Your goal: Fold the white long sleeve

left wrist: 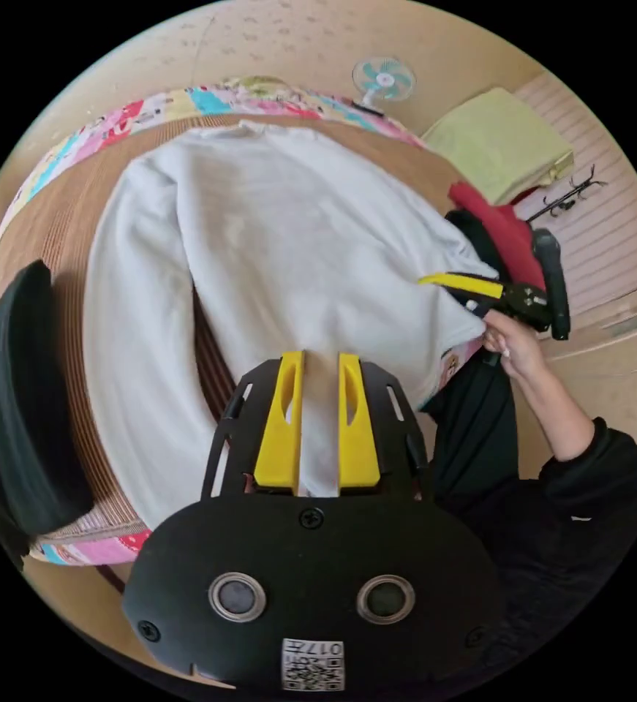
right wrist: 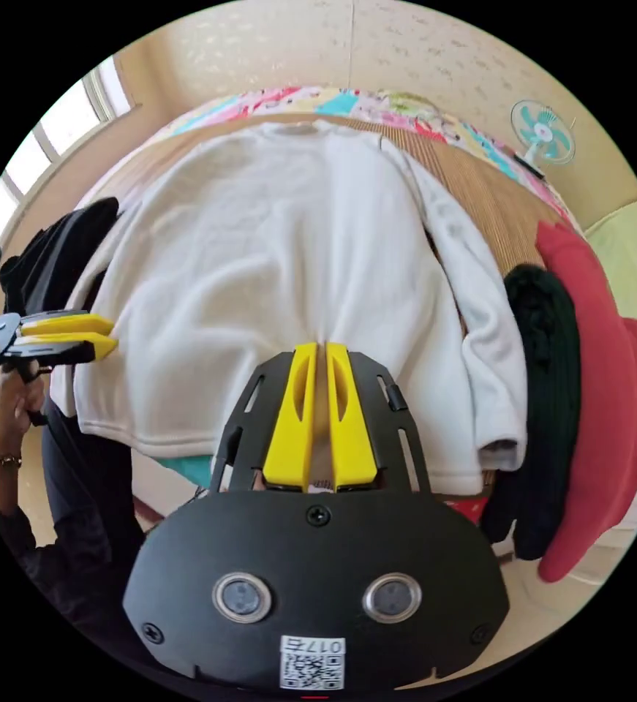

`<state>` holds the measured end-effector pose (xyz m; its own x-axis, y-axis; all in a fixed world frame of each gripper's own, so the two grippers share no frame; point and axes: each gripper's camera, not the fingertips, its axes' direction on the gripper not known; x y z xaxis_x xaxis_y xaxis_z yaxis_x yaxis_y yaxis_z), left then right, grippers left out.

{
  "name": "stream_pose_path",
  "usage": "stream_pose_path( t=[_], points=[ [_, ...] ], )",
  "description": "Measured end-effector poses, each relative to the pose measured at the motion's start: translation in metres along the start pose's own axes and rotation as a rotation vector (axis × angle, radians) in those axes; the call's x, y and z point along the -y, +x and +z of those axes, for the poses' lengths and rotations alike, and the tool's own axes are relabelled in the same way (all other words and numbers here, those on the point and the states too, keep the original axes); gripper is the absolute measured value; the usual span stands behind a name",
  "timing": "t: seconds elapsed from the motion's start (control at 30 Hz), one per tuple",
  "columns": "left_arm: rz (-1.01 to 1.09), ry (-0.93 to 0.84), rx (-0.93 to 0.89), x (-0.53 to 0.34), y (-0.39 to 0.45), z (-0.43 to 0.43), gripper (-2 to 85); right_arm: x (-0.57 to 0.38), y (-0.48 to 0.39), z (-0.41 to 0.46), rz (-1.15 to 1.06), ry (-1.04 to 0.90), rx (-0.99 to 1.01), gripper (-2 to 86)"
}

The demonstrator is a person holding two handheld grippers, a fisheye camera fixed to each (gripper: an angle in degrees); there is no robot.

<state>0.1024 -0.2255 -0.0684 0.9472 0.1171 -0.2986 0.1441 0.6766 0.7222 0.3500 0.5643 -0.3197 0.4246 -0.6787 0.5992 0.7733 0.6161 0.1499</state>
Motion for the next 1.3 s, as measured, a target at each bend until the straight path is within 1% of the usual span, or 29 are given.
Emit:
stream_pose_path(
  t=[0.03,0.07,0.13,0.17,0.23,0.27,0.3,0.33,0.4,0.43,0.5,0.53,0.6,0.63,0.7,0.77,0.8,0.83,0.87,0.9,0.93,1.0,1.03,1.1,1.13,1.17,1.2,1.23,1.3],
  points=[
    [-0.002,0.017,0.036,-0.010,0.001,0.004,6.3,-0.027,-0.005,-0.008,-0.006,0.134,-0.010,2.5],
    [-0.018,0.107,0.074,-0.033,-0.001,-0.004,6.0,-0.048,-0.013,-0.015,-0.040,0.157,-0.047,1.9],
    [-0.111,0.102,0.064,-0.057,-0.015,-0.017,5.7,-0.065,-0.021,-0.024,-0.057,0.137,-0.066,1.3],
    [-0.210,0.122,0.005,-0.075,-0.031,-0.032,6.0,-0.073,-0.025,-0.032,-0.068,0.112,-0.072,1.0],
    [-0.335,0.250,-0.149,-0.113,-0.058,-0.059,7.5,-0.079,-0.025,-0.043,-0.064,0.093,-0.084,0.7],
    [-0.423,0.345,-0.278,-0.141,-0.080,-0.075,8.6,-0.082,-0.021,-0.051,-0.038,0.098,-0.076,0.6],
    [-0.523,0.387,-0.398,-0.166,-0.102,-0.083,10.3,-0.083,-0.018,-0.055,-0.020,0.105,-0.070,0.5],
    [-0.570,0.387,-0.461,-0.176,-0.113,-0.083,11.1,-0.084,-0.011,-0.063,0.019,0.128,-0.058,0.5],
    [-0.707,0.365,-0.727,-0.202,-0.152,-0.063,15.7,-0.083,-0.002,-0.074,0.044,0.171,-0.030,0.4],
    [-0.746,0.370,-0.789,-0.208,-0.160,-0.055,16.2,-0.081,0.001,-0.078,0.043,0.190,-0.015,0.4],
    [-0.950,0.429,-1.033,-0.225,-0.190,-0.016,18.0,-0.073,0.003,-0.079,0.047,0.177,-0.008,0.4],
    [-1.005,0.459,-1.091,-0.228,-0.197,-0.006,18.0,-0.066,0.004,-0.081,0.057,0.160,-0.006,0.4],
    [-1.271,0.556,-1.283,-0.241,-0.214,0.031,17.6,-0.059,0.001,-0.087,0.055,0.163,0.015,0.4],
    [-1.304,0.582,-1.299,-0.241,-0.217,0.035,17.4,-0.056,-0.002,-0.094,0.044,0.187,0.033,0.5],
    [-1.391,0.611,-1.199,-0.234,-0.229,0.030,14.7,-0.054,-0.006,-0.105,0.032,0.227,0.043,0.4],
    [-1.475,0.609,-1.235,-0.232,-0.234,0.033,11.6,-0.046,-0.007,-0.114,0.025,0.241,0.027,0.4],
    [-1.522,0.563,-1.217,-0.231,-0.237,0.032,8.0,-0.044,-0.007,-0.116,0.024,0.243,0.022,0.4],
    [-1.526,0.556,-1.196,-0.231,-0.239,0.029,7.0,-0.040,-0.006,-0.118,0.017,0.250,0.015,0.4],
    [-1.484,0.619,-1.160,-0.232,-0.242,0.018,5.1,-0.035,-0.006,-0.120,0.004,0.262,0.014,0.4],
    [-1.415,0.727,-1.112,-0.237,-0.243,-0.001,4.8,-0.032,-0.006,-0.120,-0.007,0.268,0.017,0.4],
    [-1.387,0.772,-1.078,-0.240,-0.243,-0.013,4.7,-0.029,-0.007,-0.121,-0.045,0.290,0.037,0.4],
    [-1.275,0.918,-0.890,-0.251,-0.243,-0.071,4.5,-0.026,-0.013,-0.116,-0.134,0.319,0.075,0.3],
    [-1.244,0.955,-0.833,-0.253,-0.242,-0.087,4.4,-0.023,-0.021,-0.108,-0.187,0.303,0.100,0.3],
    [-1.095,1.062,-0.598,-0.245,-0.238,-0.150,4.2,-0.019,-0.036,-0.089,-0.267,0.225,0.173,0.3],
    [-1.046,1.086,-0.537,-0.239,-0.236,-0.166,4.2,-0.017,-0.052,-0.074,-0.311,0.132,0.251,0.3],
    [-0.953,1.124,-0.420,-0.224,-0.229,-0.196,4.3,-0.020,-0.066,-0.065,-0.280,0.110,0.251,0.3],
    [-0.867,1.151,-0.333,-0.204,-0.222,-0.224,4.3,-0.024,-0.074,-0.068,-0.273,0.152,0.235,0.3],
    [-0.825,1.161,-0.300,-0.193,-0.218,-0.237,4.3,-0.030,-0.090,-0.070,-0.285,0.181,0.196,0.3],
    [-0.662,1.193,-0.196,-0.136,-0.198,-0.281,4.3,-0.030,-0.112,-0.073,-0.315,0.184,0.162,0.3]
  ],
)
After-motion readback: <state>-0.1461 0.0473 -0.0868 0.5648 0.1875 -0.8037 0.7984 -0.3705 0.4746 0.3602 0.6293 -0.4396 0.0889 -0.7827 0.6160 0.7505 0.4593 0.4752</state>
